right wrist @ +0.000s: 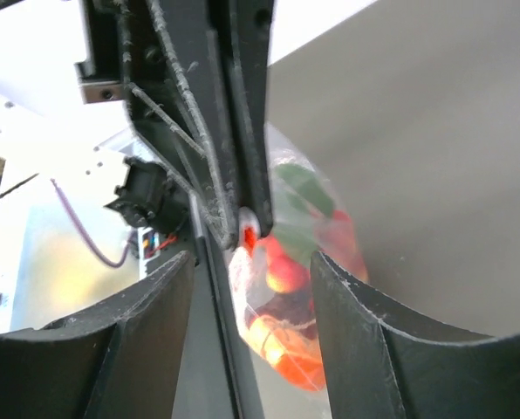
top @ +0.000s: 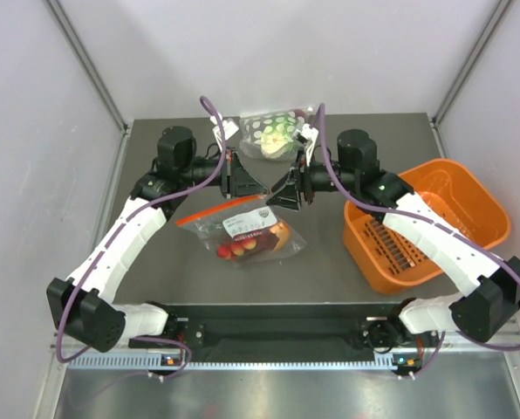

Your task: Open the zip-top bag and remove the fake food

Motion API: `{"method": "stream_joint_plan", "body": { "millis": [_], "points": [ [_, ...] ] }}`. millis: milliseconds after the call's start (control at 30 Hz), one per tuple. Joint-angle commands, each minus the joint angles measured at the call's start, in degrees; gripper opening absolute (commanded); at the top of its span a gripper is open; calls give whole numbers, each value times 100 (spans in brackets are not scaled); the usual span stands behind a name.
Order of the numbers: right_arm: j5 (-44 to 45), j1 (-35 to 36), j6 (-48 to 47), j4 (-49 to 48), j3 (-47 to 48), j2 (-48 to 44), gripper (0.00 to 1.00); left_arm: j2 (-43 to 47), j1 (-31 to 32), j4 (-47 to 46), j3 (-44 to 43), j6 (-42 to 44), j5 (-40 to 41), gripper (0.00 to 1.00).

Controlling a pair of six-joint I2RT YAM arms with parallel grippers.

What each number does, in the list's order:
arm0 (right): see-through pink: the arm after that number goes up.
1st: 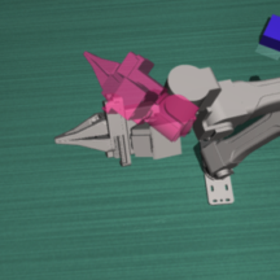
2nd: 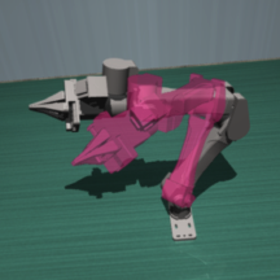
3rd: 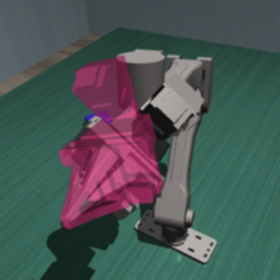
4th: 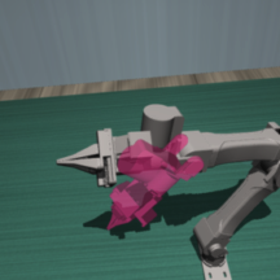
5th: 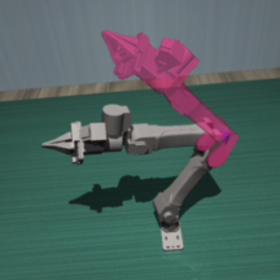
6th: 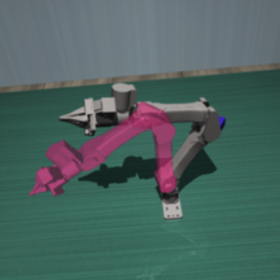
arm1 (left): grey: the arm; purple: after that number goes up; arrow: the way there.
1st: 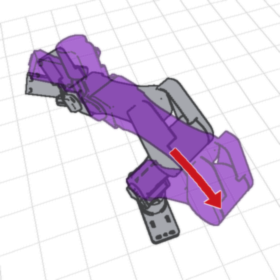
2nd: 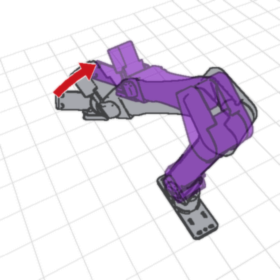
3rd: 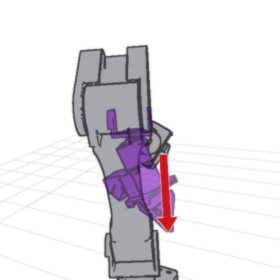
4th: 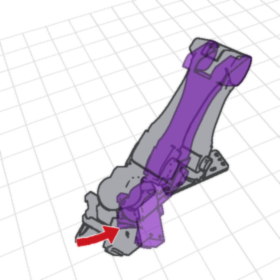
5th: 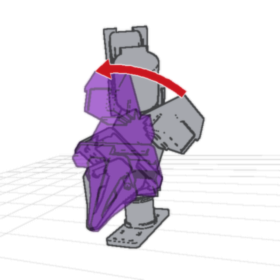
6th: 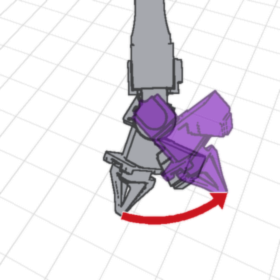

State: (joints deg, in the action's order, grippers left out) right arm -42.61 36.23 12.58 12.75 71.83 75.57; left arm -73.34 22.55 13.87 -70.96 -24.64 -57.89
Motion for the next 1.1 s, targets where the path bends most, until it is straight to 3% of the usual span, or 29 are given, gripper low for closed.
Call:
{"method": "stream_joint_plan", "body": {
  "millis": [0,400,433,567,667,900,1067],
  "points": [
    [-449,-46,-124,-89,331,54,56,92,4,107,-313,355,-170,0],
    [-494,226,280,-774,182,423,53,153,4,46,-313,311,-117,0],
    [-494,253,332,-870,165,476,50,153,4,-15,-287,276,-135,0],
    [-406,323,439,-1056,164,608,18,180,4,-25,-261,258,-74,0],
    [-327,332,360,-916,164,626,5,206,-22,28,-243,258,-3,0],
    [16,332,359,-880,-239,292,0,303,-224,221,-225,390,-73,0],
    [235,341,710,-1494,-591,98,0,347,-286,274,-155,382,-223,0]
  ]
}}
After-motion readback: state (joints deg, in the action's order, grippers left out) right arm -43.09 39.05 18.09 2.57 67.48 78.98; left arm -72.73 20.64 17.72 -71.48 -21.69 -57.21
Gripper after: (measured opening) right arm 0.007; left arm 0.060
